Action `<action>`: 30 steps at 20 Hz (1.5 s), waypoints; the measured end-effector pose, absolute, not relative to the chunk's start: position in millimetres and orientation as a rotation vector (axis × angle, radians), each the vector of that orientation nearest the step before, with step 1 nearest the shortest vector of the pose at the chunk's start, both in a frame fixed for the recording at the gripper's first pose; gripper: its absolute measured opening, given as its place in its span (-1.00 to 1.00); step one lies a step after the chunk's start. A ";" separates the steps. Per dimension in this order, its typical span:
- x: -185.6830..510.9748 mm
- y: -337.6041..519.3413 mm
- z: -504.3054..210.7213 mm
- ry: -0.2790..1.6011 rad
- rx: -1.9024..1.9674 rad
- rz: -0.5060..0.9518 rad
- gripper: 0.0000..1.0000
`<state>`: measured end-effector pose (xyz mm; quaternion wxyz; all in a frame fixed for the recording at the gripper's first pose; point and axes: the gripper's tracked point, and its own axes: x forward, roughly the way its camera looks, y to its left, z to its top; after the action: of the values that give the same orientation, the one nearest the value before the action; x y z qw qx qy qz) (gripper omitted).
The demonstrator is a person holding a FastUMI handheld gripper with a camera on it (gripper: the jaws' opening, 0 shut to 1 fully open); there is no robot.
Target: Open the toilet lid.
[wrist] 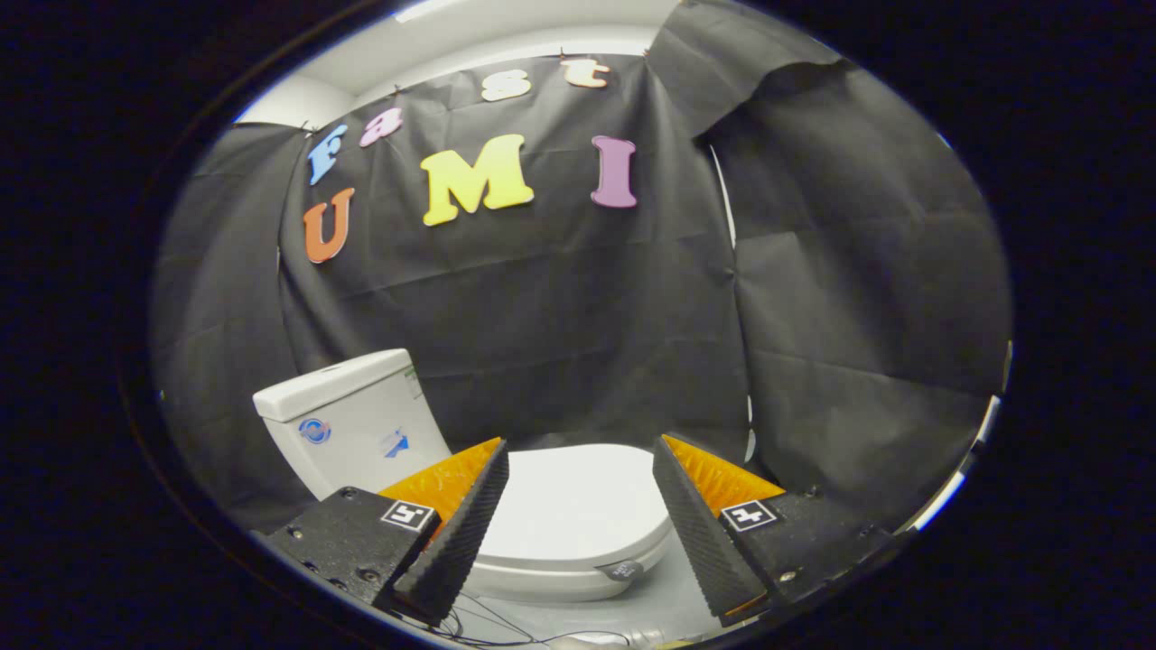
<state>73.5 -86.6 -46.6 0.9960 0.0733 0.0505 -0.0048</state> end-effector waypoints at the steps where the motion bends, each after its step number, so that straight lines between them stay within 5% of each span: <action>1: 77.6 -93.0 -58.5 0.119 0.166 -0.007 1.00; 22: 121.4 -131.9 -285.4 0.609 0.818 0.026 0.94; 30: 132.9 -115.6 -296.4 0.650 0.976 0.097 0.40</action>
<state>132.9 -115.6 -296.4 0.8319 0.4602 0.3068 0.0458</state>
